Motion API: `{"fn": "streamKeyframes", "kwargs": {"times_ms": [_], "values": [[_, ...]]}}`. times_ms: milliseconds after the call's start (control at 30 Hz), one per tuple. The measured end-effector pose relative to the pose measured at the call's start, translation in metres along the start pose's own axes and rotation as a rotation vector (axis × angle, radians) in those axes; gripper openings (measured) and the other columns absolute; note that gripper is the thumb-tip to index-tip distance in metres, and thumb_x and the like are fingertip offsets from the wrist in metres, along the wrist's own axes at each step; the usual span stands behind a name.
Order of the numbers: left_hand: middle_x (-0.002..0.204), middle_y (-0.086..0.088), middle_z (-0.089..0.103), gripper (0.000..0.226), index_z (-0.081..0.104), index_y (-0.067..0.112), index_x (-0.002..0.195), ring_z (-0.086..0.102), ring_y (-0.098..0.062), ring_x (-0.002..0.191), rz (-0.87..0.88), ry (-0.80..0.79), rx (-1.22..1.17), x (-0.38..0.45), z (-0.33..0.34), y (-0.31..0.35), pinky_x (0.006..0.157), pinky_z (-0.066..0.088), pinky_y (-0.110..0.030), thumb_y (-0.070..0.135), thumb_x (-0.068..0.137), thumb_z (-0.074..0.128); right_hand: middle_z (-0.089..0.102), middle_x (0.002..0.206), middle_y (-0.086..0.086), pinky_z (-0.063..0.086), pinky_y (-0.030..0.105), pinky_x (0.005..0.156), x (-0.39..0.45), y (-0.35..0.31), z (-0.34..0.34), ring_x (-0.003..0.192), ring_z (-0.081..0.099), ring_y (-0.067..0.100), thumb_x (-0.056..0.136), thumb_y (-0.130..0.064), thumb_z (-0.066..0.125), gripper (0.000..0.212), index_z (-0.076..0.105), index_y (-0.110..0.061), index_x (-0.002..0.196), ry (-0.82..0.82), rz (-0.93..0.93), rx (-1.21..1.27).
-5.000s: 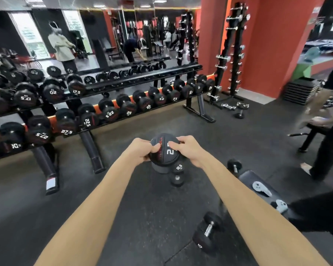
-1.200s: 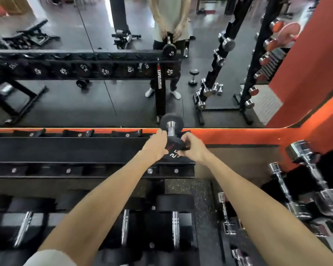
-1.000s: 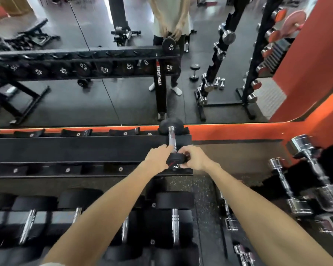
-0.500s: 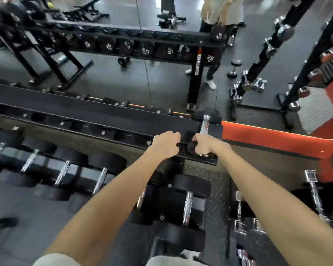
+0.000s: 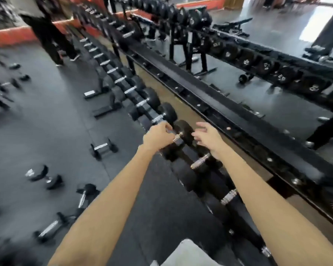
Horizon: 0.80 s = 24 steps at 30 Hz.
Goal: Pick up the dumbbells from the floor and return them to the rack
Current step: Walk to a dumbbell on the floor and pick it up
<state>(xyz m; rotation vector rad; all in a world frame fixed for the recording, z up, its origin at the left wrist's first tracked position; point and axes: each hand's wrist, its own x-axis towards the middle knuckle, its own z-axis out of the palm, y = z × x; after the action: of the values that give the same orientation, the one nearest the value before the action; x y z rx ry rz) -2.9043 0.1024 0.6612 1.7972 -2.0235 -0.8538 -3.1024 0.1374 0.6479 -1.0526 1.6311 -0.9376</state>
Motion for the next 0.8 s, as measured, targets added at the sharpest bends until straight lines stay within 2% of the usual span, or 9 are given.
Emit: {"fn": "streamKeyframes", "kwargs": {"times_ms": [33, 100, 167, 233, 433, 567, 633, 700, 800], "values": [[0.115, 0.004, 0.069, 0.030, 0.059, 0.030, 0.114, 0.064, -0.022, 0.106, -0.068, 0.040, -0.019, -0.010, -0.020, -0.032, 0.092, 0.055, -0.040, 0.032, 0.085, 0.062, 0.059, 0.124, 0.011, 0.053, 0.028, 0.077, 0.003, -0.008, 0.034, 0.090, 0.063, 0.019, 0.096, -0.005, 0.068, 0.050, 0.054, -0.015, 0.142, -0.048, -0.019, -0.003], [0.114, 0.004, 0.067, 0.039, 0.058, 0.024, 0.125, 0.064, -0.023, 0.105, -0.186, 0.123, -0.052, -0.032, -0.056, -0.095, 0.091, 0.054, -0.040, 0.029, 0.087, 0.063, 0.058, 0.129, 0.011, 0.054, 0.035, 0.092, 0.005, -0.026, 0.097, 0.101, 0.063, 0.022, 0.095, -0.005, 0.068, 0.051, 0.053, -0.016, 0.143, -0.148, -0.045, -0.016], [0.108, 0.003, 0.067, 0.039, 0.057, 0.022, 0.124, 0.065, -0.024, 0.105, -0.300, 0.215, -0.095, -0.057, -0.088, -0.151, 0.091, 0.054, -0.039, 0.028, 0.087, 0.065, 0.055, 0.132, 0.009, 0.048, 0.043, 0.107, 0.003, -0.043, 0.156, 0.118, 0.060, 0.025, 0.095, -0.009, 0.070, 0.052, 0.053, -0.019, 0.144, -0.254, -0.068, -0.047], [0.109, 0.002, 0.069, 0.038, 0.057, 0.022, 0.122, 0.065, -0.023, 0.106, -0.414, 0.291, -0.126, -0.084, -0.115, -0.197, 0.092, 0.052, -0.036, 0.030, 0.086, 0.066, 0.054, 0.133, 0.007, 0.045, 0.046, 0.114, -0.001, -0.054, 0.208, 0.126, 0.058, 0.027, 0.095, -0.010, 0.070, 0.053, 0.054, -0.021, 0.144, -0.354, -0.095, -0.067], [0.117, -0.003, 0.067, 0.043, 0.056, 0.020, 0.127, 0.060, -0.023, 0.113, -0.686, 0.483, -0.283, -0.143, -0.170, -0.289, 0.100, 0.049, -0.037, 0.026, 0.086, 0.068, 0.056, 0.131, 0.006, 0.046, 0.043, 0.114, -0.016, -0.086, 0.343, 0.124, 0.060, 0.025, 0.096, -0.009, 0.068, 0.054, 0.052, -0.018, 0.147, -0.627, -0.160, -0.153], [0.117, 0.002, 0.068, 0.037, 0.059, 0.025, 0.118, 0.062, -0.021, 0.111, -0.801, 0.615, -0.385, -0.157, -0.191, -0.324, 0.100, 0.050, -0.041, 0.035, 0.084, 0.069, 0.057, 0.135, 0.005, 0.045, 0.042, 0.113, -0.016, -0.105, 0.428, 0.123, 0.057, 0.020, 0.096, -0.011, 0.069, 0.054, 0.052, -0.022, 0.146, -0.818, -0.167, -0.218], [0.106, 0.005, 0.074, 0.028, 0.062, 0.031, 0.103, 0.068, -0.021, 0.104, -0.850, 0.691, -0.410, -0.160, -0.202, -0.345, 0.097, 0.053, -0.041, 0.046, 0.080, 0.066, 0.057, 0.137, 0.005, 0.045, 0.043, 0.114, -0.009, -0.116, 0.470, 0.123, 0.058, 0.020, 0.096, -0.012, 0.069, 0.053, 0.053, -0.023, 0.145, -0.905, -0.191, -0.243], [0.082, 0.007, 0.078, 0.019, 0.062, 0.033, 0.089, 0.073, -0.021, 0.090, -0.904, 0.773, -0.442, -0.167, -0.212, -0.370, 0.093, 0.056, -0.041, 0.048, 0.077, 0.062, 0.057, 0.136, 0.007, 0.046, 0.041, 0.113, -0.002, -0.129, 0.510, 0.119, 0.058, 0.020, 0.096, -0.010, 0.069, 0.053, 0.053, -0.020, 0.145, -0.996, -0.218, -0.261], [0.075, 0.008, 0.077, 0.011, 0.064, 0.030, 0.095, 0.075, -0.021, 0.086, -1.012, 0.897, -0.448, -0.182, -0.226, -0.398, 0.088, 0.059, -0.043, 0.028, 0.088, 0.056, 0.058, 0.132, 0.005, 0.046, 0.038, 0.109, 0.007, -0.147, 0.559, 0.118, 0.060, 0.022, 0.096, -0.008, 0.067, 0.051, 0.053, -0.019, 0.144, -1.127, -0.233, -0.295]]}}
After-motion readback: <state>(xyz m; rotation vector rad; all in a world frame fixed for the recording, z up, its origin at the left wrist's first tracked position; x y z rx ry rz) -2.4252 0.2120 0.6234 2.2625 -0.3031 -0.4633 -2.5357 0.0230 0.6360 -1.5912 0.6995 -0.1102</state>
